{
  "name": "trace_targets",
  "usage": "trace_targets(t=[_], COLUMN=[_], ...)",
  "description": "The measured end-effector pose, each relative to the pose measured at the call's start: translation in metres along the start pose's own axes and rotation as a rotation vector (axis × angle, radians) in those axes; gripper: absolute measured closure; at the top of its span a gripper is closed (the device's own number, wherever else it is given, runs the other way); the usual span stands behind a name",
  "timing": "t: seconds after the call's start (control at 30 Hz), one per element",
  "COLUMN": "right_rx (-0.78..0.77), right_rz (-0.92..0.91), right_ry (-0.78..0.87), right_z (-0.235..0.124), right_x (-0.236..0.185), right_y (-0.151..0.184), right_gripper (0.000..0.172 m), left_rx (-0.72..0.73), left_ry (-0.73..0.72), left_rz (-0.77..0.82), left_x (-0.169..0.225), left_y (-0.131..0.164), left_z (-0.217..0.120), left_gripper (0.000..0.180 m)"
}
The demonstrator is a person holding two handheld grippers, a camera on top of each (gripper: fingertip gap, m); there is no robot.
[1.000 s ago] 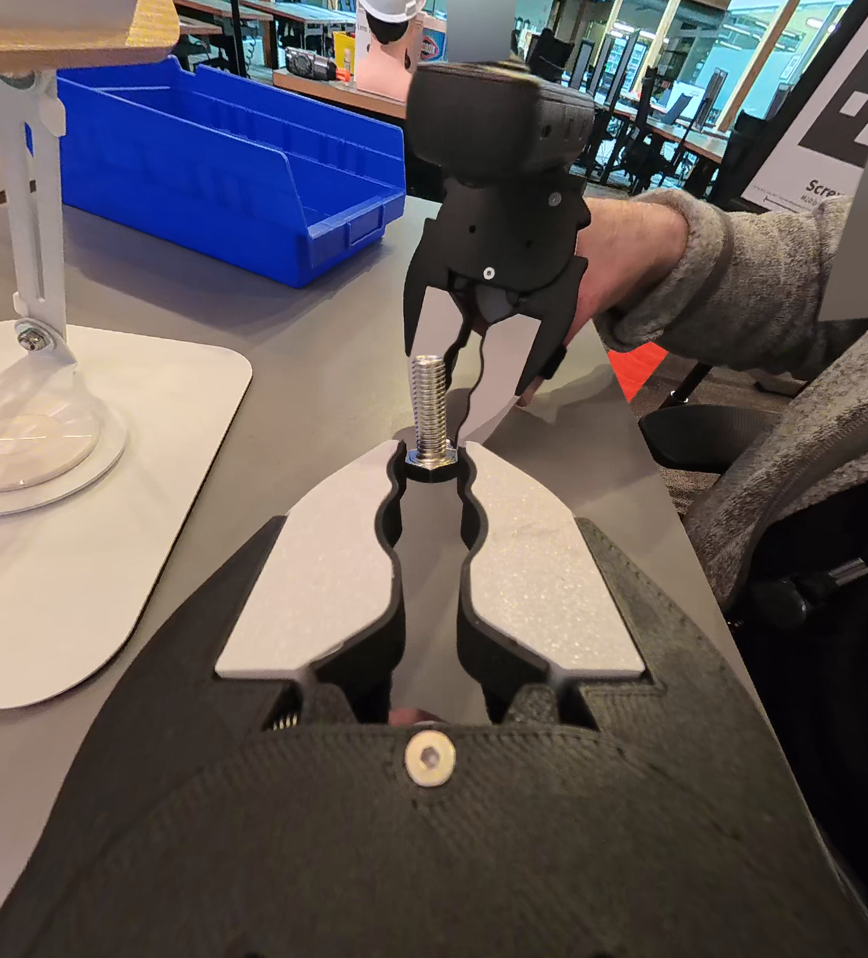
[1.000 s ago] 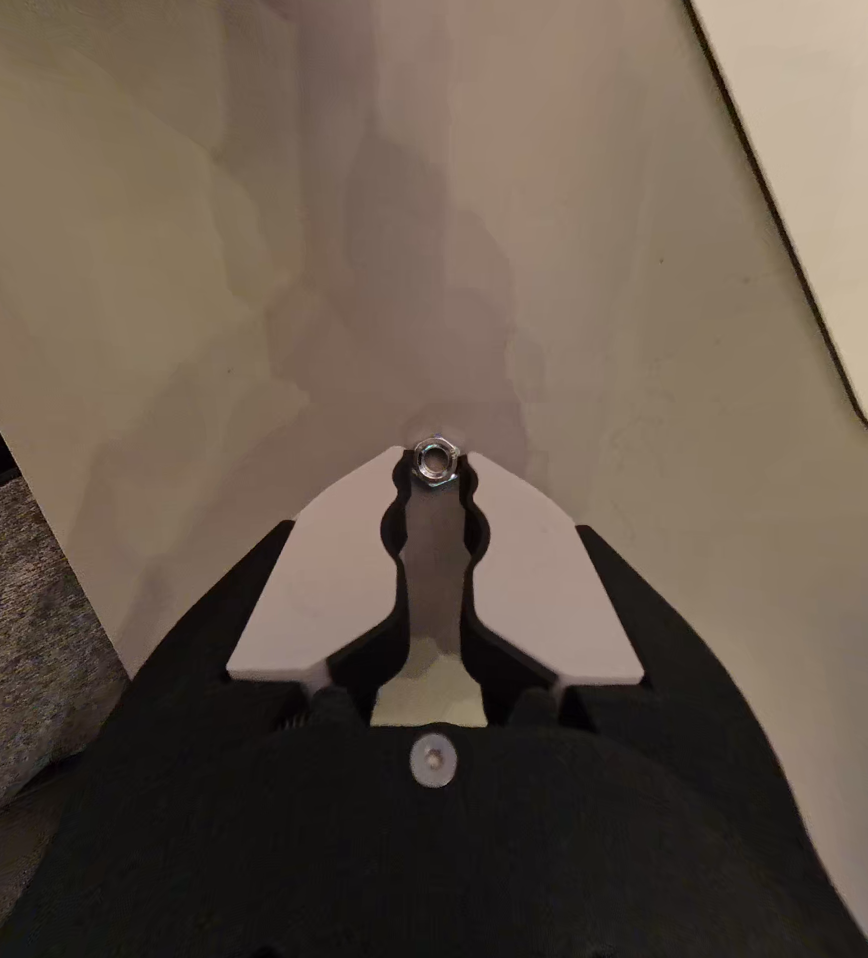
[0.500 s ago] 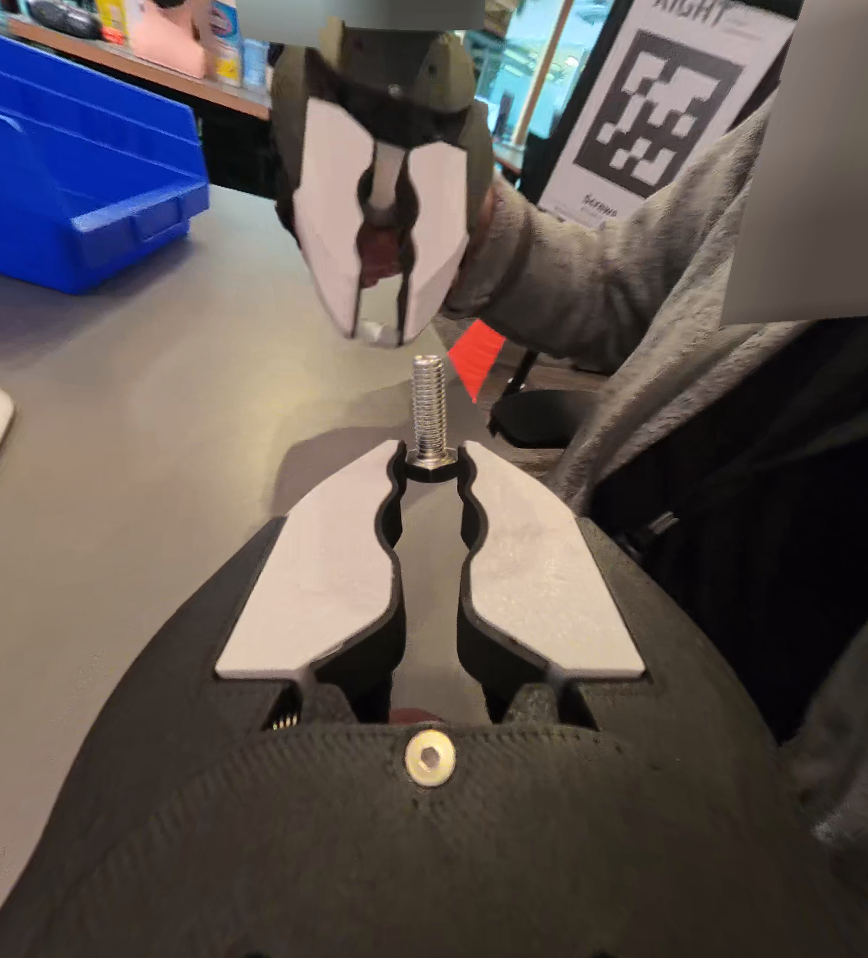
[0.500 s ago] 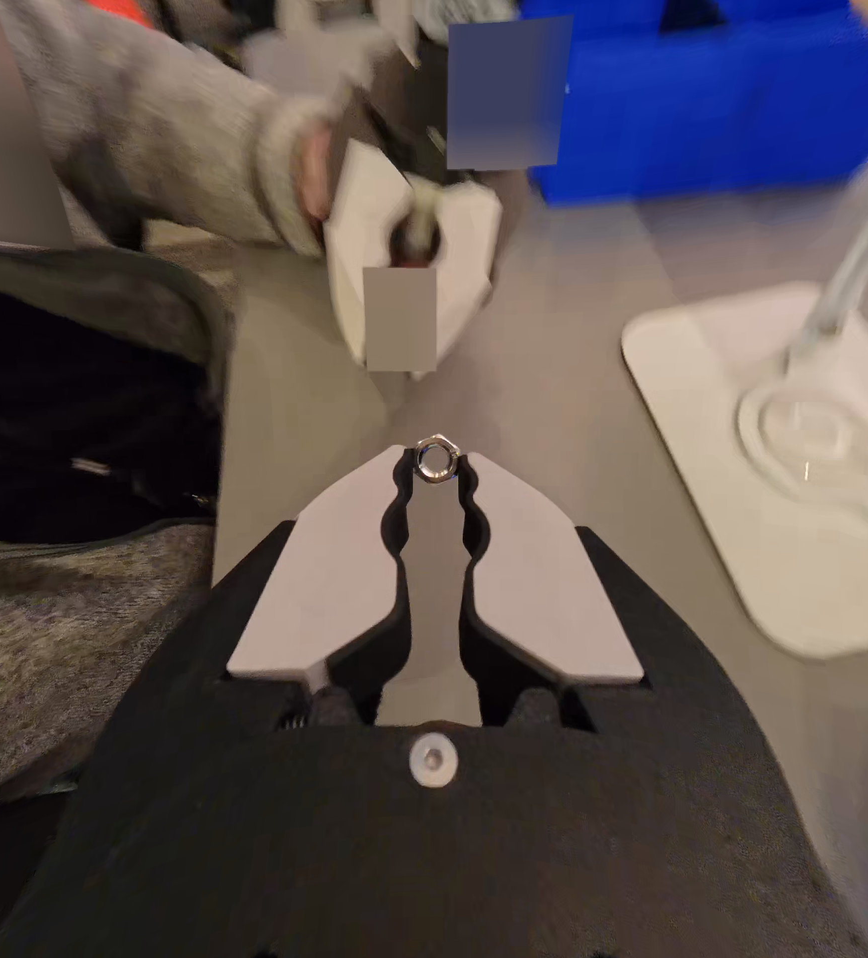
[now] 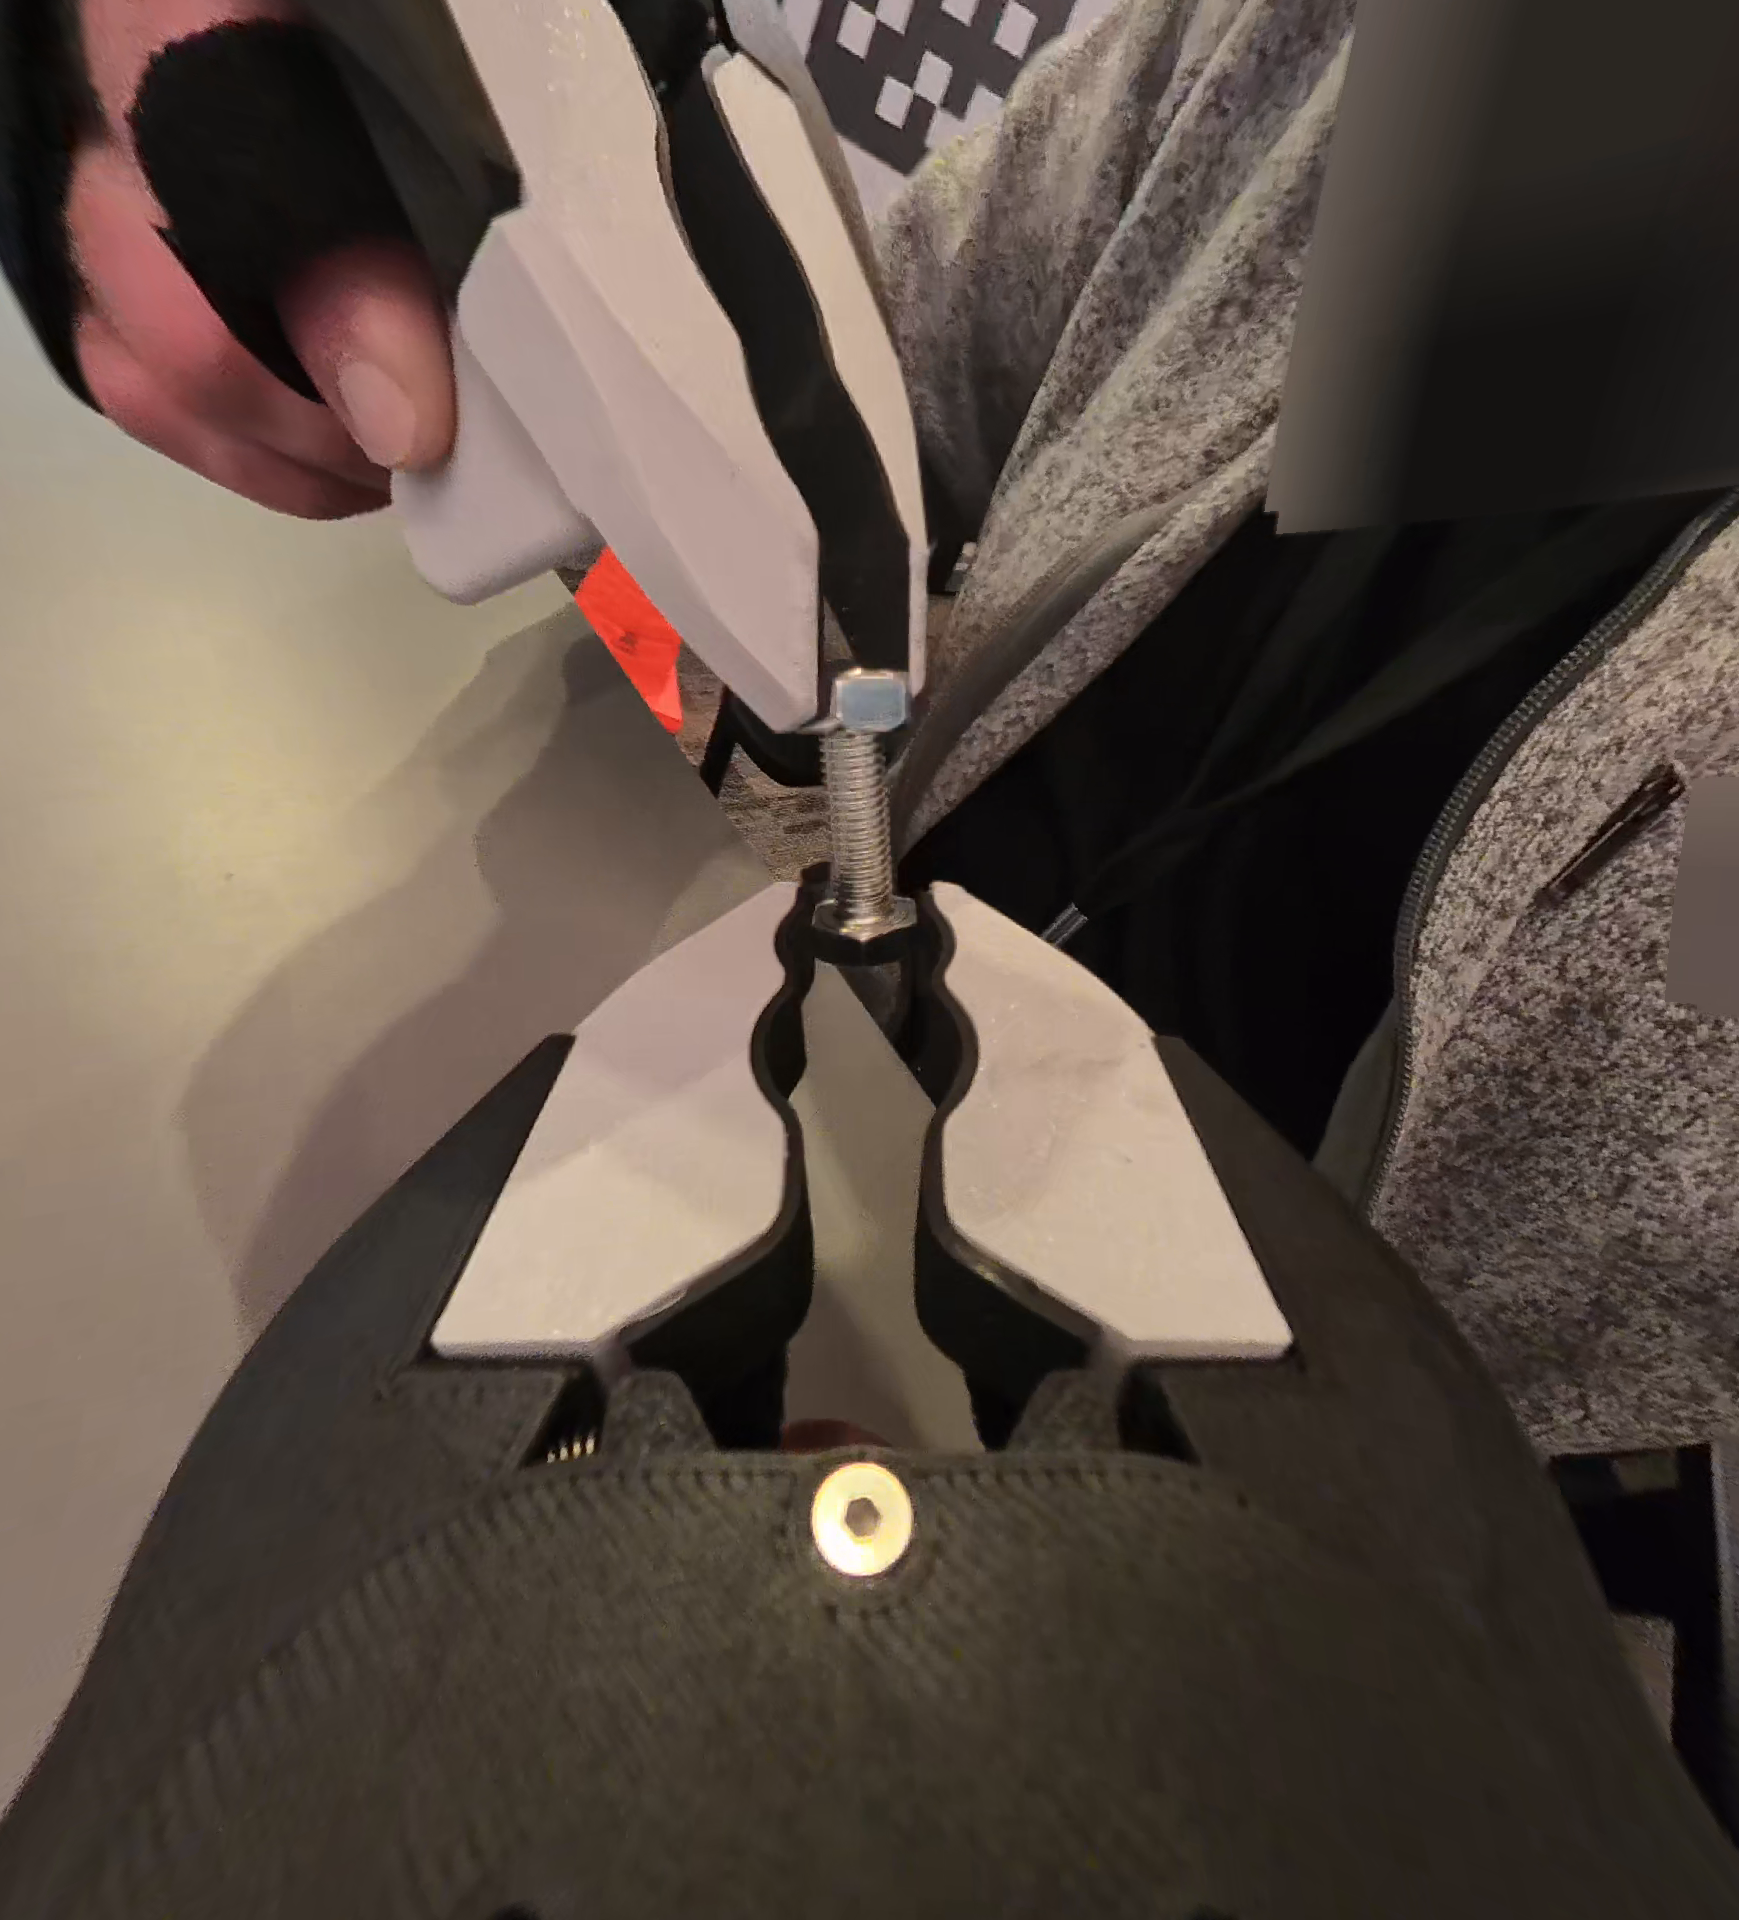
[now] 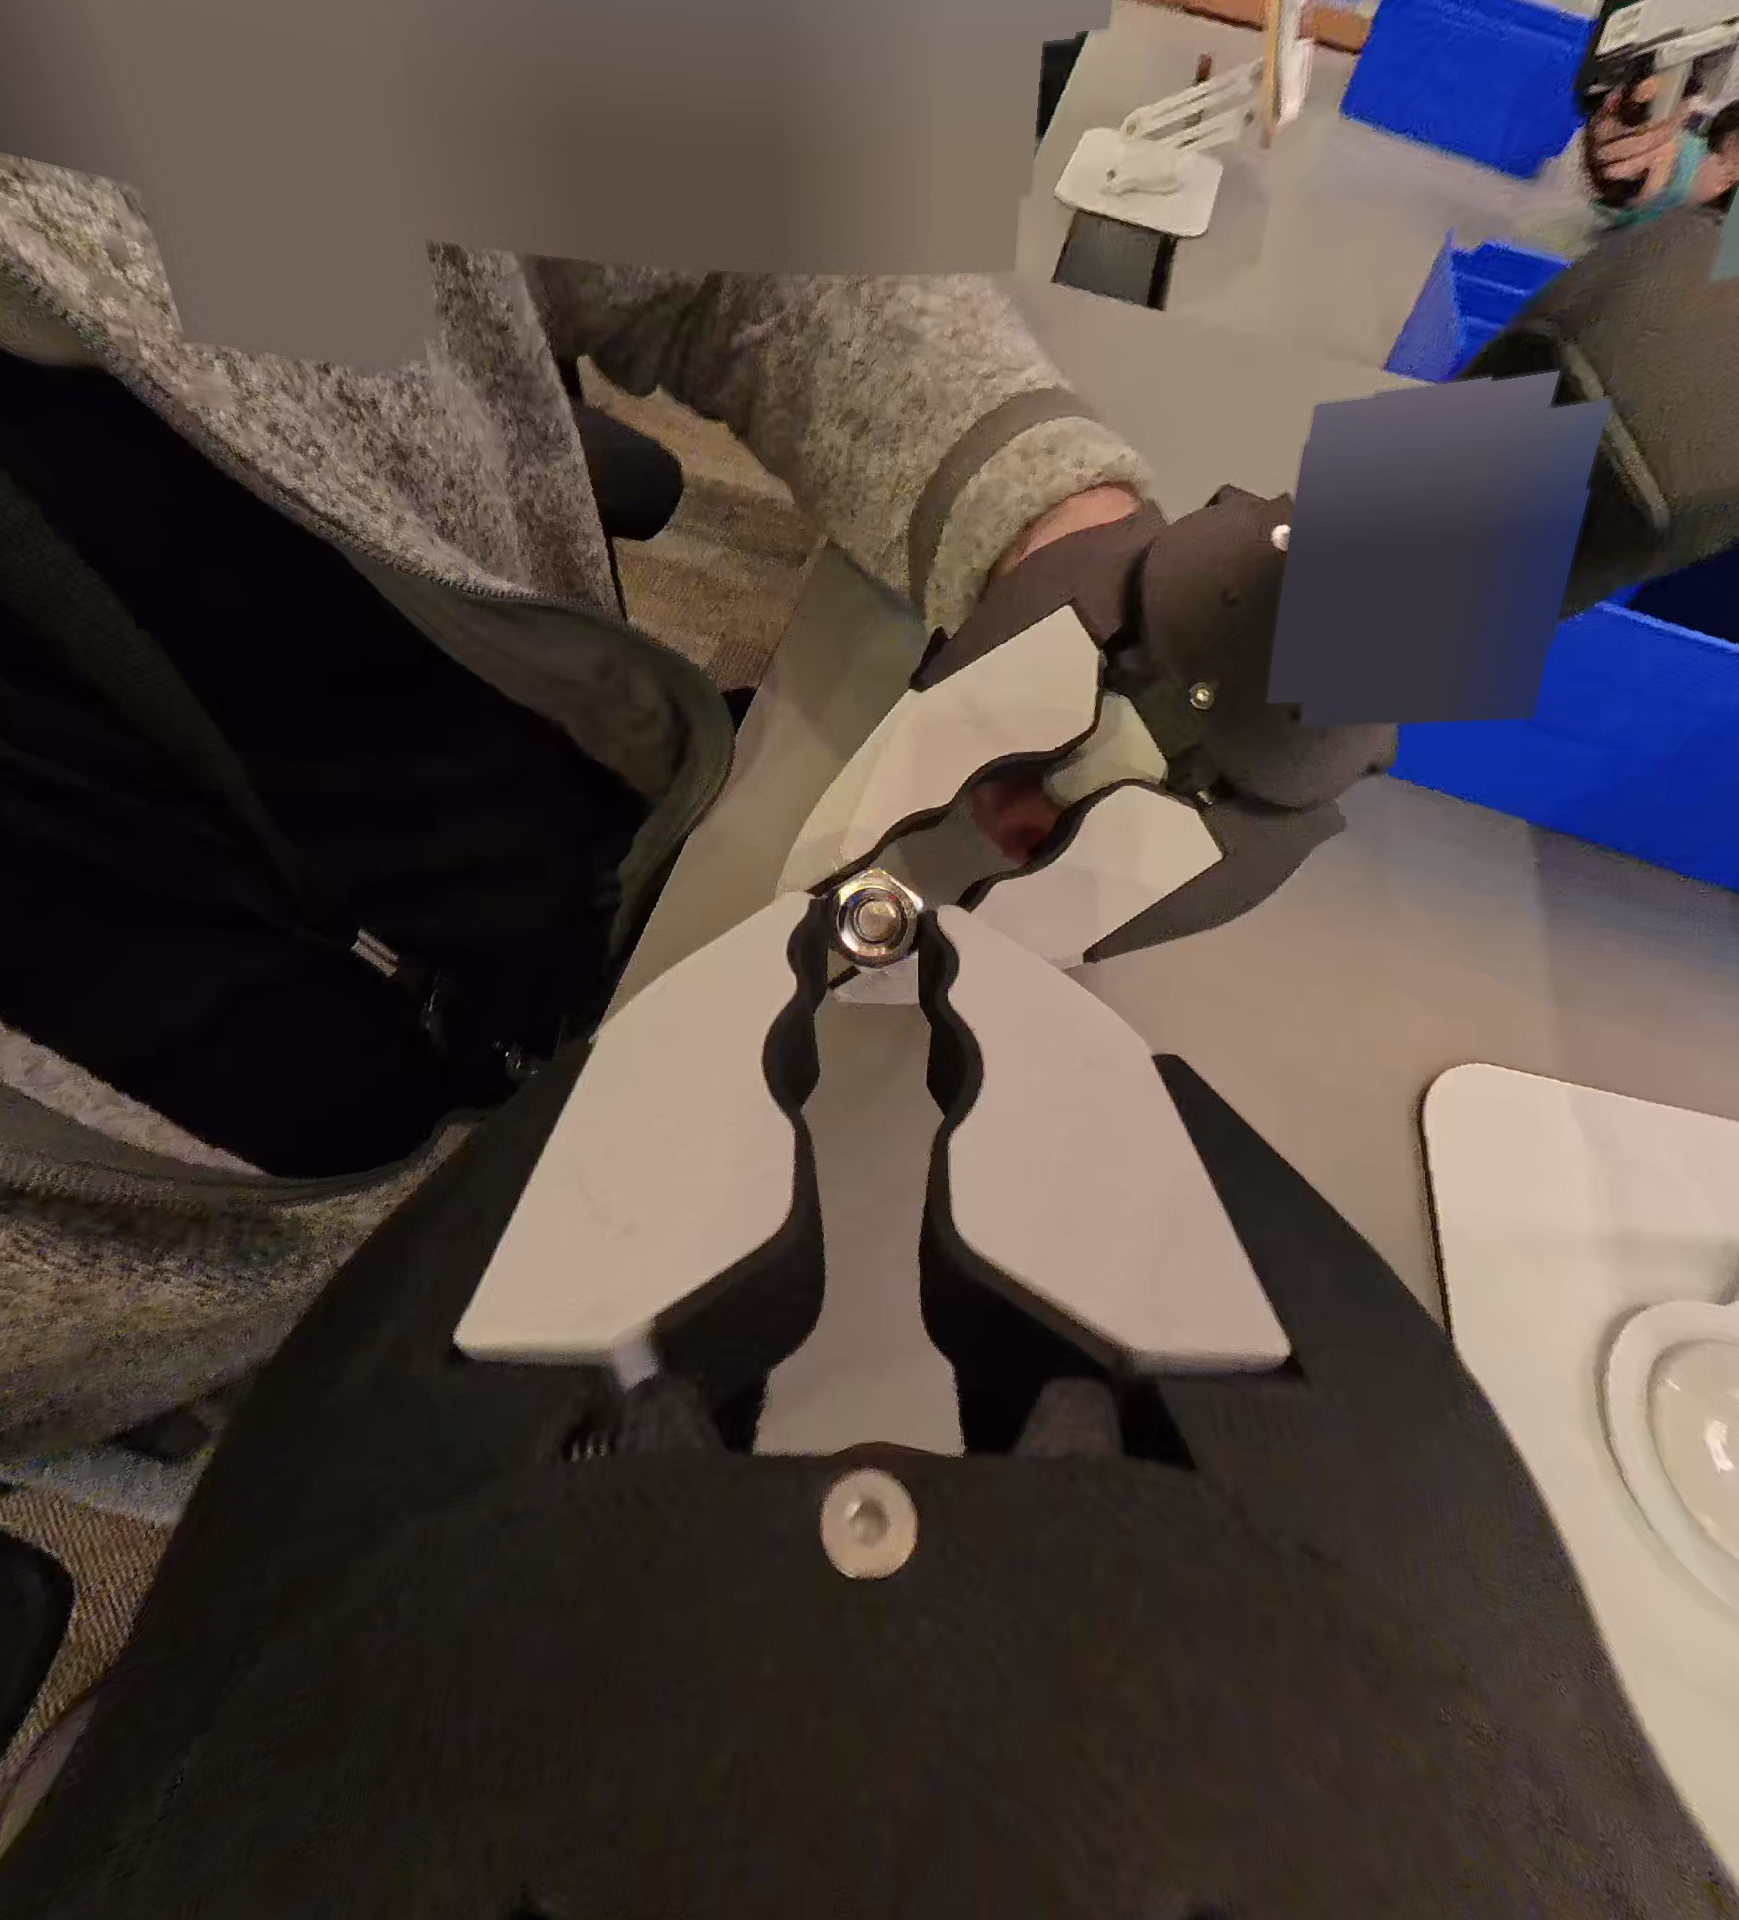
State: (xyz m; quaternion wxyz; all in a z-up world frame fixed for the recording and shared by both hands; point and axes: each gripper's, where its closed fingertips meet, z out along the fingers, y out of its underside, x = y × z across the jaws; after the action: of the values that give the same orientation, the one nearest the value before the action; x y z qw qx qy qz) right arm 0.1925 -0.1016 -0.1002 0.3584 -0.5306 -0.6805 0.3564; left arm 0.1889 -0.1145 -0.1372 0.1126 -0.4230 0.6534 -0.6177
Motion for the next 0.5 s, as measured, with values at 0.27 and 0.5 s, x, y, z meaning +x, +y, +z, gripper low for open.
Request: trace_targets(t=[0.27,0.5], right_rx=[-0.079,-0.103], right_rz=[-0.192,-0.237], right_ry=[-0.117,-0.176], right_z=[0.007,0.009], right_x=[-0.015,-0.017], right_y=[-0.001,0.000], right_gripper=[0.155,0.154], left_rx=[-0.027,-0.055], left_ry=[0.163,0.193], left_rz=[-0.033,-0.020], left_x=[0.016,0.017], left_y=[0.007,0.010], left_z=[0.006,0.014], left_gripper=[0.163,0.163])
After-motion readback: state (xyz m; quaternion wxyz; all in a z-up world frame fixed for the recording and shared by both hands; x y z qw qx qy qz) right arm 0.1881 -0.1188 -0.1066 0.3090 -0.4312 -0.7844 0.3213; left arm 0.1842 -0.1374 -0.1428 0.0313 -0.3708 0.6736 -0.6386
